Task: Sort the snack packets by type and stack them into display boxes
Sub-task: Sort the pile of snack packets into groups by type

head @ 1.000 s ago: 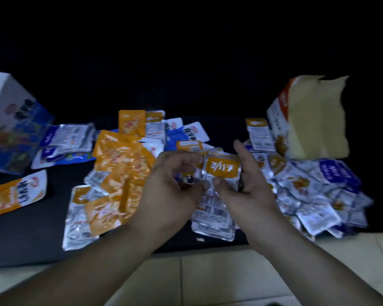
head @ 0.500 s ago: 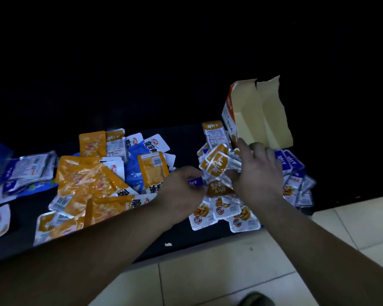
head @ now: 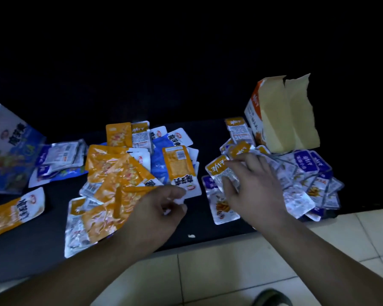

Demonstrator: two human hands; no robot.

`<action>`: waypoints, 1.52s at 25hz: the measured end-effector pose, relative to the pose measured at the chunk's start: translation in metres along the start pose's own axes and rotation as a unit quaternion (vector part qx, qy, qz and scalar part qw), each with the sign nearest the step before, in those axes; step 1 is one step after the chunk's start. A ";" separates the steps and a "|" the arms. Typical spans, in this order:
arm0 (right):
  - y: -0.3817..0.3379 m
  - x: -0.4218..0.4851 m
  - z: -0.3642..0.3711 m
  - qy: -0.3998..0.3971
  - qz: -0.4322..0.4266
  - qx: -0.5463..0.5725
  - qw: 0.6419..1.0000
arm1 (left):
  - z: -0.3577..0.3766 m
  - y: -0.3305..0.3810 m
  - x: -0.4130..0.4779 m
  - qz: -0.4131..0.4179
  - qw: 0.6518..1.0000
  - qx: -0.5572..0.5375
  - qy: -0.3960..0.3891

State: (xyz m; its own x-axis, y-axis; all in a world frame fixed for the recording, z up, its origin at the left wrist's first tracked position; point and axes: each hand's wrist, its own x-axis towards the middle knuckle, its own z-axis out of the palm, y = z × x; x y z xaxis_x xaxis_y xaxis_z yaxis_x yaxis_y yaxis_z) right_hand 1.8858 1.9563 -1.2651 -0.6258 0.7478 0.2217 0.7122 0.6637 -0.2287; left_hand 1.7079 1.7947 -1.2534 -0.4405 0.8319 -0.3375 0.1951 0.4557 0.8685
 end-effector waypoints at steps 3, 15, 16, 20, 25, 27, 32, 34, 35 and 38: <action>-0.044 -0.007 0.023 -0.054 -0.067 0.072 0.994 | -0.035 -0.038 -0.022 0.032 0.996 0.079 0.013; -0.034 -0.013 0.042 -0.178 0.017 0.004 0.984 | -0.038 -0.068 -0.021 0.266 0.915 0.272 0.133; -0.031 -0.011 0.040 -0.180 0.018 -0.024 0.983 | -0.036 -0.064 -0.016 0.285 0.899 0.314 0.114; -0.032 -0.016 0.038 -0.151 -0.003 -0.035 0.988 | -0.019 -0.058 0.009 0.245 0.850 0.466 0.031; -0.051 -0.017 0.050 -0.155 -0.063 0.004 0.986 | -0.022 -0.079 0.014 0.178 0.839 0.515 0.004; -0.053 -0.005 0.051 -0.189 -0.055 0.007 0.981 | -0.031 -0.088 0.011 0.186 0.835 0.517 0.020; -0.050 0.005 0.052 -0.235 -0.005 0.005 0.972 | -0.046 -0.092 0.012 0.191 0.859 0.473 0.040; -0.064 0.002 0.052 -0.226 -0.032 0.012 0.974 | -0.049 -0.086 0.010 0.222 0.887 0.401 0.059; -0.074 0.001 0.052 -0.233 -0.038 0.027 0.971 | -0.053 -0.084 0.007 0.243 0.897 0.362 0.078; -0.107 -0.004 0.055 -0.261 -0.038 0.053 0.963 | -0.082 -0.096 -0.016 0.229 0.901 0.326 0.174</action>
State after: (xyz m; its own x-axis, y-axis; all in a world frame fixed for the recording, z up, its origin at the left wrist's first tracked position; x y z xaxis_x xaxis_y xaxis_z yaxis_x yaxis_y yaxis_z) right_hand 1.7944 1.8831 -1.2935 -0.7694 0.5840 -0.2587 0.6386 0.6944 -0.3317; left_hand 1.6244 1.7114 -1.3009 -0.4099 0.8815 0.2346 0.8486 0.2742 0.4525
